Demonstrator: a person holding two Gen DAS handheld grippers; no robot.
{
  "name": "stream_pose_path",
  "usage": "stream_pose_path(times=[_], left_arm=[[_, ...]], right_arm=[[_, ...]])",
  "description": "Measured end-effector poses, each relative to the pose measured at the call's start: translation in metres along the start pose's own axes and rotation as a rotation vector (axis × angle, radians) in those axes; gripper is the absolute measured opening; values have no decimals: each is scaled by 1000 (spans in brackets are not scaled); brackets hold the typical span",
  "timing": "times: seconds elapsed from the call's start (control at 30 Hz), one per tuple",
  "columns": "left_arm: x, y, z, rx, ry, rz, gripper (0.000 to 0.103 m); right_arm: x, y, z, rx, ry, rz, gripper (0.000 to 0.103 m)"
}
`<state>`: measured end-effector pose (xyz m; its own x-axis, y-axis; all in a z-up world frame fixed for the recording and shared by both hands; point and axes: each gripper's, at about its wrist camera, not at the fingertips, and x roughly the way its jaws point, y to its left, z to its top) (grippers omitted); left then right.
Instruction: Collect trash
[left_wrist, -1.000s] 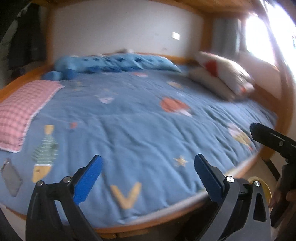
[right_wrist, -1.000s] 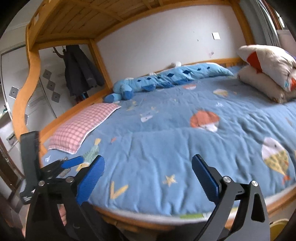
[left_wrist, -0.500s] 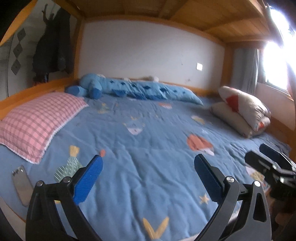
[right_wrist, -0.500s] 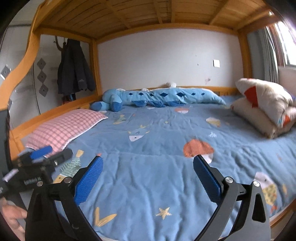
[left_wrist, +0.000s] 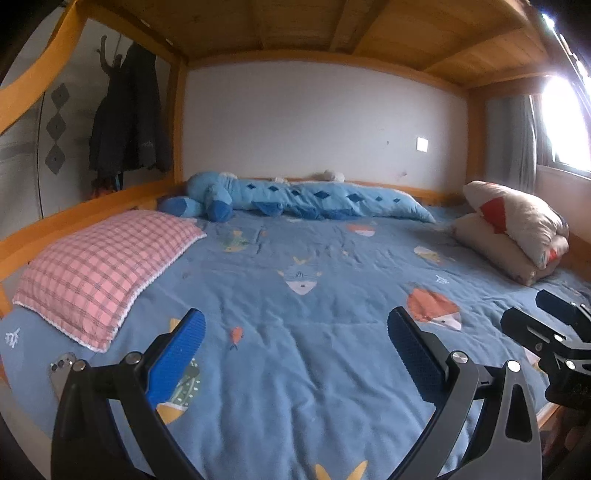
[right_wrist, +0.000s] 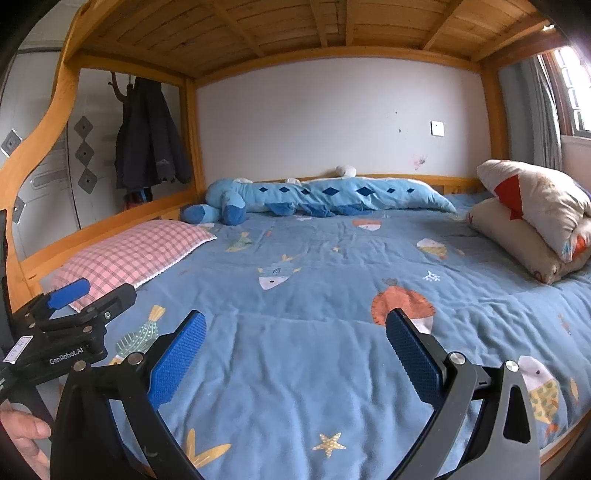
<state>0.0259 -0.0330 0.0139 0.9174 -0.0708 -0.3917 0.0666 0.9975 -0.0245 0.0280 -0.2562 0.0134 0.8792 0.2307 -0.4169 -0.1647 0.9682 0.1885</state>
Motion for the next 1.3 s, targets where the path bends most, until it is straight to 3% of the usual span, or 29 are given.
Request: stream_pose_path(times=[0.17, 0.33, 1.3], left_arm=[[8, -2, 4, -18, 29, -13, 99], [4, -6, 8, -27, 0, -29, 99], [-2, -14, 20, -11, -1, 12, 99]], right_arm=[[-1, -1, 2, -1, -9, -3, 95], [-1, -2, 4, 0, -7, -8, 95], [-11, -9, 11, 15, -23, -10, 95]])
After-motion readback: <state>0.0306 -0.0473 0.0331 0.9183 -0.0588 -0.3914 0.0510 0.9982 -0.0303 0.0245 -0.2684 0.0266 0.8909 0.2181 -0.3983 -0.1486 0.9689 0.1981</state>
